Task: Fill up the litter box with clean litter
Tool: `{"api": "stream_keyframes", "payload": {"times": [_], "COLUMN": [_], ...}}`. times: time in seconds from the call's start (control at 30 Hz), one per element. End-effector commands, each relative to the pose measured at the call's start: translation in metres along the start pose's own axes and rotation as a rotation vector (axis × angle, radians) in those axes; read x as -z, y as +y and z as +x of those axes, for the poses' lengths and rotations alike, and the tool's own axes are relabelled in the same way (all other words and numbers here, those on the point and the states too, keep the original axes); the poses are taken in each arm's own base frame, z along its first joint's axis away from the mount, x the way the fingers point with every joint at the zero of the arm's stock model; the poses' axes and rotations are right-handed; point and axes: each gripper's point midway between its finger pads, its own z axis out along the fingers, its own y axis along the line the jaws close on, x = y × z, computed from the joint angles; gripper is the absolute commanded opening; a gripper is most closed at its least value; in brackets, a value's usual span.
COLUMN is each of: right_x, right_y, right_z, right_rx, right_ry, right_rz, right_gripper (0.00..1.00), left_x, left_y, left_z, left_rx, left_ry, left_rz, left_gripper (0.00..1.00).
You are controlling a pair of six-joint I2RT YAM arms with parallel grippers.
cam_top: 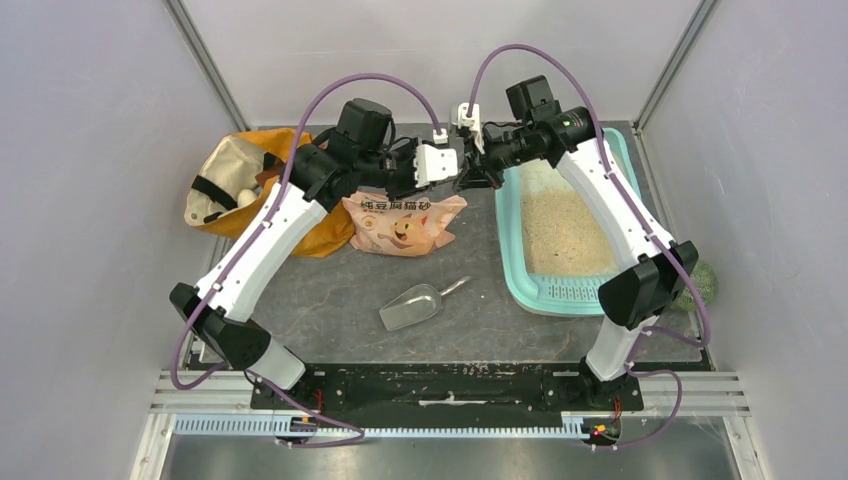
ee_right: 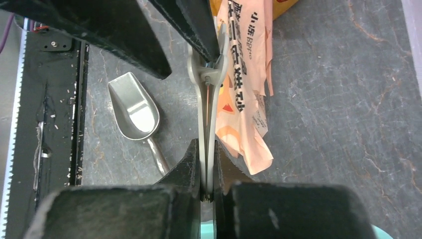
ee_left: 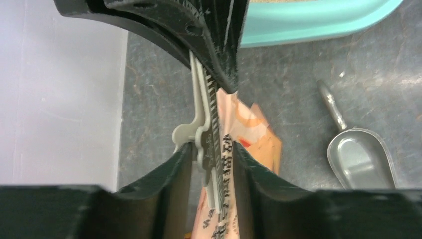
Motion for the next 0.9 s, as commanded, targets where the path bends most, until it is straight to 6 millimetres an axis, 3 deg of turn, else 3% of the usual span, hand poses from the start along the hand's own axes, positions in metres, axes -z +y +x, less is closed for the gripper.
{"api": "stream_keyframes", "payload": {"times": [0.0, 0.07, 0.1, 0.2, 0.3, 0.43, 0.77, 0.87], "right_x": [0.013, 0.020, 0.024, 0.039, 0.050, 0.055, 0.057, 0.059], "right_y": [0.004, -0.005, -0.010, -0.018, -0.008, 0.017, 0.025, 0.021], "right_z": [-0.027, -0.033, -0.038, -0.058, -0.074, -0.073, -0.076, -0.082], "right_rx": [0.053, 0.023, 0.011, -0.017, 0.028, 0.163, 0.225, 0.204], "right_ry": [-0.072, -0.104, -0.132, -0.230, -0.303, -0.349, -0.394, -0.421], "right_rz": [0.023, 0.056, 0.068, 0.082, 0.039, -0.002, 0.042, 0.068], "right_gripper": [0.00, 0.00, 0.00, 0.00, 0.00, 0.00, 0.00, 0.00], "left_x": [0.026, 0.056, 0.071, 0.087, 0.087, 0.083, 0.061, 0.060], "left_y": [0.029, 0.045, 0.053, 0.051, 0.043, 0.043, -0.009, -0.004], "left_z": [-0.023, -0.040, -0.043, -0.027, -0.010, 0.002, -0.023, -0.033], "left_rx": [0.102, 0.206, 0.227, 0.273, 0.287, 0.228, 0.226, 0.303], "left_ry": [-0.106, -0.262, -0.311, -0.331, -0.285, -0.261, -0.361, -0.423], "left_rz": [-0.116, -0.182, -0.233, -0.262, -0.236, -0.234, 0.068, 0.041], "left_gripper": [0.52, 0.68, 0.71, 0.75, 0.75, 0.75, 0.62, 0.60]}}
